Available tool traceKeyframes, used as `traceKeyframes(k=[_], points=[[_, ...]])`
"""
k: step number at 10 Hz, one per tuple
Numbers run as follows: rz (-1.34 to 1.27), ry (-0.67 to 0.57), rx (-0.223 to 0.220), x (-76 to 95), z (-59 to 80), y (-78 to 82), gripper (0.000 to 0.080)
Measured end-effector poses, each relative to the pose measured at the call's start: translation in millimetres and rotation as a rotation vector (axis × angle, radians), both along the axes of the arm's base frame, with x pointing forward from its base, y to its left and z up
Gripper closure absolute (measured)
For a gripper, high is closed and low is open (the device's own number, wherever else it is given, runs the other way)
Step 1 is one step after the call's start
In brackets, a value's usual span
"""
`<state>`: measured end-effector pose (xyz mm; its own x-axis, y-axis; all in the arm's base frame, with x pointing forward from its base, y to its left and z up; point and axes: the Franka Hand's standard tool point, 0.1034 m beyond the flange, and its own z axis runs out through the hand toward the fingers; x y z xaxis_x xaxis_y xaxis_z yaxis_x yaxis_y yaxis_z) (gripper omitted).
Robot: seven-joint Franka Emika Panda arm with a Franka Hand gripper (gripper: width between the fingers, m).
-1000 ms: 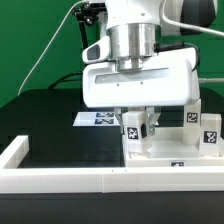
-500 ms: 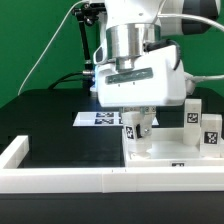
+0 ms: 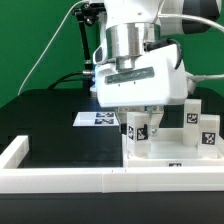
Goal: Assemble square table
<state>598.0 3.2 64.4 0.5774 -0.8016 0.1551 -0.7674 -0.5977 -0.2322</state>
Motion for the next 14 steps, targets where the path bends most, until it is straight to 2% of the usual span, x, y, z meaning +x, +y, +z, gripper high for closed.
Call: traceKeyframes(k=[1, 3, 4, 6, 8, 9, 12, 13, 14], points=[[0.164, -0.01, -0.053, 0.9, 0.9, -2.1, 0.0161], [0.367, -0.021, -0.118, 2.1, 1.8, -3.8, 0.0152], [0.524, -0.023, -0.167, 2.8, 2.1, -6.1, 0.0152], [0.6, -0.022, -0.189, 2.5, 1.7, -7.4, 0.015], [0.732, -0.02, -0.233, 2.9, 1.7, -8.6, 0.015], [0.846, -0.017, -0.271, 3.6, 1.9, -8.7, 0.015], [1.089, -0.009, -0.345, 6.3, 4.4, -2.3, 0.015], [1.139, -0.009, -0.363, 7.1, 5.5, -3.2, 0.015], [1.137, -0.009, -0.364, 7.1, 5.5, -4.0, 0.0159]])
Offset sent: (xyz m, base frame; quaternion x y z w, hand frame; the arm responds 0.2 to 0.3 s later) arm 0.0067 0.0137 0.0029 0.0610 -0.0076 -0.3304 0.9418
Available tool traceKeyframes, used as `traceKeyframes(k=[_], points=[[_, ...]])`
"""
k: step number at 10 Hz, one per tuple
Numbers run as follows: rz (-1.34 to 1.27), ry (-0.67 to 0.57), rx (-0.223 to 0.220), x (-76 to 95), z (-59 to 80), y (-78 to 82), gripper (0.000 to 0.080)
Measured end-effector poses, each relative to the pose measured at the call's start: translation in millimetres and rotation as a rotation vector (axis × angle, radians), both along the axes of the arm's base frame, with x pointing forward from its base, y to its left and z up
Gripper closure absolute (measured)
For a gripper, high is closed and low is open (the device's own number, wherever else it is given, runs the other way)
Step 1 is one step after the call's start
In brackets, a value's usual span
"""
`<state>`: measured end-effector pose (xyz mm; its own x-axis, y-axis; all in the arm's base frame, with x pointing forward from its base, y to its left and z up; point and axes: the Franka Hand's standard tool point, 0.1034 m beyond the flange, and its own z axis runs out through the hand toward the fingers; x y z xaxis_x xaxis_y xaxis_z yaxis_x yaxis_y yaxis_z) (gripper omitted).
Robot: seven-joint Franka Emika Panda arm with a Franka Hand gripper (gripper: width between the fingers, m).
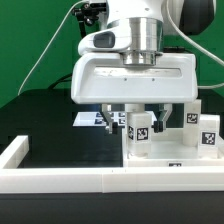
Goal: Assemble square table
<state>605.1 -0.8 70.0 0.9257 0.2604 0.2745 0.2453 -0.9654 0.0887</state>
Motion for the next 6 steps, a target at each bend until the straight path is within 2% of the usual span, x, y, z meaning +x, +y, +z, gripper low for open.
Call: traceKeyframes(k=[1, 2, 3, 4, 6], points=[[-0.002, 0.001, 0.0, -0.3, -0.8, 0.0, 0.0159], [-0.002, 0.002, 0.0, -0.5, -1.2, 0.0, 0.0345], [-0.002, 0.002, 0.0, -0.6, -1.4, 0.1, 0.0345], [-0.01, 0.002, 0.003, -0.7, -1.6, 0.0, 0.0515], [-0.041, 0.002, 0.012, -0.8, -1.9, -0.2, 0.0512]])
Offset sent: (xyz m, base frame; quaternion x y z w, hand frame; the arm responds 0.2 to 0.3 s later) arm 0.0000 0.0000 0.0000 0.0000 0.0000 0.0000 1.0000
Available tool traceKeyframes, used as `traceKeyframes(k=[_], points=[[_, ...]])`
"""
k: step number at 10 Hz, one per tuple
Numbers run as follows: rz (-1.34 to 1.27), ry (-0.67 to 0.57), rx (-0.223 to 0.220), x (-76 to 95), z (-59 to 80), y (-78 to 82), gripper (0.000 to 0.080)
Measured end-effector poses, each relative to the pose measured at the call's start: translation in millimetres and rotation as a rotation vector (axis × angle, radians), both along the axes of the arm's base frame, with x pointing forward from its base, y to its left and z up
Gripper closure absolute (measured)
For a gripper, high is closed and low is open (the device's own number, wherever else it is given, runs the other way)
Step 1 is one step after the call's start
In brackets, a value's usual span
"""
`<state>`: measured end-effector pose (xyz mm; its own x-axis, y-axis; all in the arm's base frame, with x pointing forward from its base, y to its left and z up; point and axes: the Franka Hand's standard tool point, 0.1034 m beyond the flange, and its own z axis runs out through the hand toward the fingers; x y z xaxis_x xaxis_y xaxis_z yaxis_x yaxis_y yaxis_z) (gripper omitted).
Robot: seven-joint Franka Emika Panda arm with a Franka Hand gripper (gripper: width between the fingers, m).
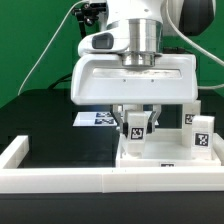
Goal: Assemble square table
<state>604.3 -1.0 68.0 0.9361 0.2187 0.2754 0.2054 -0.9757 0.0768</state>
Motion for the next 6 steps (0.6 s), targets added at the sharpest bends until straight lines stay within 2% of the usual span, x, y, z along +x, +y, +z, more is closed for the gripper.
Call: traceKeyframes(k=[3, 6], points=[[-0.157, -0.002, 0.047, -0.2, -0.3, -0.1, 0.0512], [-0.443, -0.013, 0.134, -2.6, -3.1, 4.5, 0.0511]])
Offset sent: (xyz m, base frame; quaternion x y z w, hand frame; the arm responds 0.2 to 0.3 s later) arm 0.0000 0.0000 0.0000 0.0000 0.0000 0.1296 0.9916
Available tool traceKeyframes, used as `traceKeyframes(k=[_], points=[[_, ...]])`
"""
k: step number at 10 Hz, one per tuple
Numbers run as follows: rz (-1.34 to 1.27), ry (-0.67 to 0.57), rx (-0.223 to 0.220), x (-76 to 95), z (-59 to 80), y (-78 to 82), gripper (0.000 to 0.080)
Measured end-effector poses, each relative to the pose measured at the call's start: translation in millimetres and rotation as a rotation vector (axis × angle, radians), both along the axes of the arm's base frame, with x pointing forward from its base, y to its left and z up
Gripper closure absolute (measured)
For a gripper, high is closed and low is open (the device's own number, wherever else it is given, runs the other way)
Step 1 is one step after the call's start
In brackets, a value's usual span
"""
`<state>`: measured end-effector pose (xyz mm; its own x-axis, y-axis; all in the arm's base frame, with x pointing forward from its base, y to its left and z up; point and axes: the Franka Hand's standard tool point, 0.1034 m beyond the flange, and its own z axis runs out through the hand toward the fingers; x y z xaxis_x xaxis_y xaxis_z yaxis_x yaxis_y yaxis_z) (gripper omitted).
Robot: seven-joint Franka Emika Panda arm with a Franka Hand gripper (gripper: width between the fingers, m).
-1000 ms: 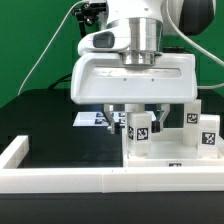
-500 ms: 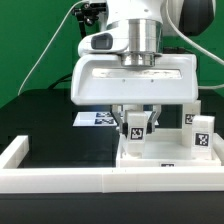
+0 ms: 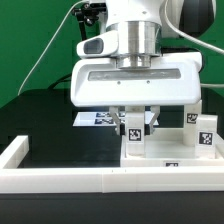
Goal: Assemble square table
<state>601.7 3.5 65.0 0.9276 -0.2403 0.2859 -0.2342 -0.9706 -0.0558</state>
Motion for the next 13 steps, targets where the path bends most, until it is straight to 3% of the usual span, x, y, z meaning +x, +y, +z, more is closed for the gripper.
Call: traceKeyframes(k=[6, 10, 12, 13], points=[[-0.677, 0.001, 0.196, -3.7, -1.5, 1.2, 0.0511], [-0.895, -0.008, 0.264, -2.5, -0.4, -5.3, 0.0511], [-0.871, -0.007, 0.257, -2.7, -0.9, -4.7, 0.0467], [-0.845, -0.006, 0.249, -2.7, -0.9, -4.3, 0.0267]])
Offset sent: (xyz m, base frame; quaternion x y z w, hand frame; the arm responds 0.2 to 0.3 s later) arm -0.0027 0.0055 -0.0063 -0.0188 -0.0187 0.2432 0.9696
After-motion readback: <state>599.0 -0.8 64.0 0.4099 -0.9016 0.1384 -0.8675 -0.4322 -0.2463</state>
